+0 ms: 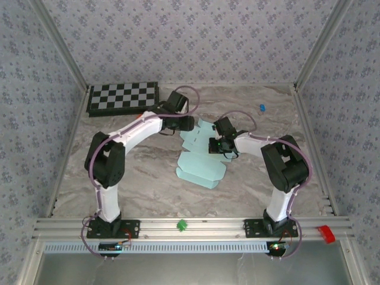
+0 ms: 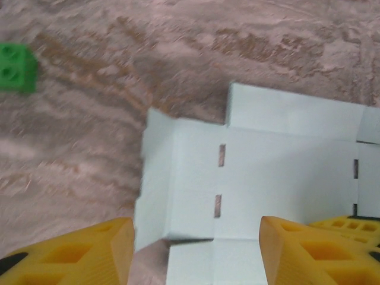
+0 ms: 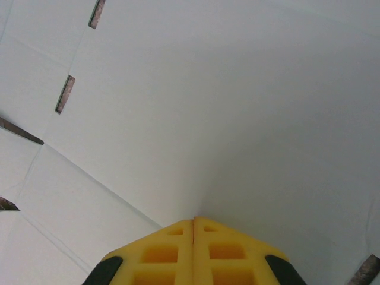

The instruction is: Fold the paper box

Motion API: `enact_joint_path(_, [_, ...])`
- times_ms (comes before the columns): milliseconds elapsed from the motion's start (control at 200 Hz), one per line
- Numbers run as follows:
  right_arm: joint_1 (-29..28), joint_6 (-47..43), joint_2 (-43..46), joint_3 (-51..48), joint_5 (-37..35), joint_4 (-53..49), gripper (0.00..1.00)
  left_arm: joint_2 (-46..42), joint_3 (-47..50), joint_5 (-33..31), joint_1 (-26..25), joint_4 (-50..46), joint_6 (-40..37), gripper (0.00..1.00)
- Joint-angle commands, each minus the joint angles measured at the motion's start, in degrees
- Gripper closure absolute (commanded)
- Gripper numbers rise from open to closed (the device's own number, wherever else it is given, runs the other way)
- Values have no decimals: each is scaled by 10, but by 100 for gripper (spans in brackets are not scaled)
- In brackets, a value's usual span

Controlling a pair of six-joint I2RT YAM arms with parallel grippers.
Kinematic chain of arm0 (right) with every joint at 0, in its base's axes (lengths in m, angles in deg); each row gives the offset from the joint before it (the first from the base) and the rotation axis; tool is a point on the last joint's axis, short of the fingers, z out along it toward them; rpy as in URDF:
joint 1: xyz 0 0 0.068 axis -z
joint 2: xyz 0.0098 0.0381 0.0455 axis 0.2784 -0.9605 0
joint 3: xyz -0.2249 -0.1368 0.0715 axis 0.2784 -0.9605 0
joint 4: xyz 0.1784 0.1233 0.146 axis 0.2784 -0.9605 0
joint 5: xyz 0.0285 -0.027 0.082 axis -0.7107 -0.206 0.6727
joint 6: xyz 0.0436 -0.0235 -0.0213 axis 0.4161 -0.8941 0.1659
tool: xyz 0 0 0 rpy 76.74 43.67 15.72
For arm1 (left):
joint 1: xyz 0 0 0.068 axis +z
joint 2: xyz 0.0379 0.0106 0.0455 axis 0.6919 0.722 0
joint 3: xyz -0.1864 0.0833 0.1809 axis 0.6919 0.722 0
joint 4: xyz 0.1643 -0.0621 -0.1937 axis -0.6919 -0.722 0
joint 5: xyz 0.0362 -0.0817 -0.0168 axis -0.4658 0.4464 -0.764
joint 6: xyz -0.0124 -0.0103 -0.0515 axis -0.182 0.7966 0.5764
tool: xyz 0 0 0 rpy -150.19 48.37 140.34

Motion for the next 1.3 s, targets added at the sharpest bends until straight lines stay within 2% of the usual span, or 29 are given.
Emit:
enact_joint_path(0, [3,-9,-22,3,-13,-37,97,-20,67,-1,2,13,38,39])
enact_joint_path(350, [-1,-8,-26,3,-11,-38,97,-15,152,96,-2,123,57,36])
enact_joint_path(535, [-4,-7,-26,3,-13,-41,97,-2,162,106,-3,134,65,37])
enact_joint_path(745, [-7,-5,-26,3,-17,-43,97,9,163,126,-3,148,70,43])
enact_joint_path(1124, [-9,-5,-27,2,-18,-42,97,12,163,124,-3,148,69,45])
enact_joint_path(1294, [-10,-4,-28,1,-19,-43,97,-1,167,126,-6,155,65,49])
